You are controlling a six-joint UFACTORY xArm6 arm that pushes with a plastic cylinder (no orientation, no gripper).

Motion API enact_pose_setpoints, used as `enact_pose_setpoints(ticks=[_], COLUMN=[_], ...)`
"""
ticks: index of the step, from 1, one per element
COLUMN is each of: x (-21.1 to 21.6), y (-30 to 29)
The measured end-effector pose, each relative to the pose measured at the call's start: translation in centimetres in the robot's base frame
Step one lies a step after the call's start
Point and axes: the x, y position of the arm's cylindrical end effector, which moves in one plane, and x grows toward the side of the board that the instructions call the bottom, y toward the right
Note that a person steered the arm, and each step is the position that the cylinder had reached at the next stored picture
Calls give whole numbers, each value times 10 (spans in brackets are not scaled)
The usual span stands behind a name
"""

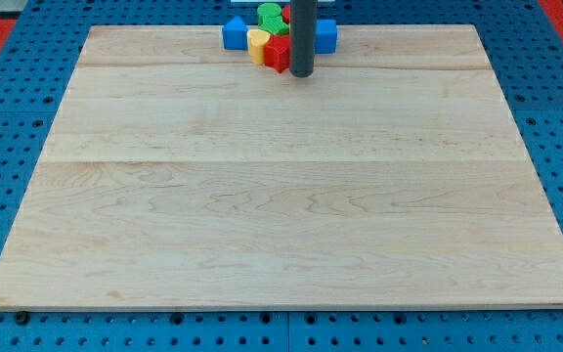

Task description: Move the arm to the top right of the board

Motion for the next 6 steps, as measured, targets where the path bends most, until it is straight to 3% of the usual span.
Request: enact_pose_setpoints(ticks=[1, 3, 4, 6], x=[42, 51, 60, 65], y=[-12, -179, -173, 42])
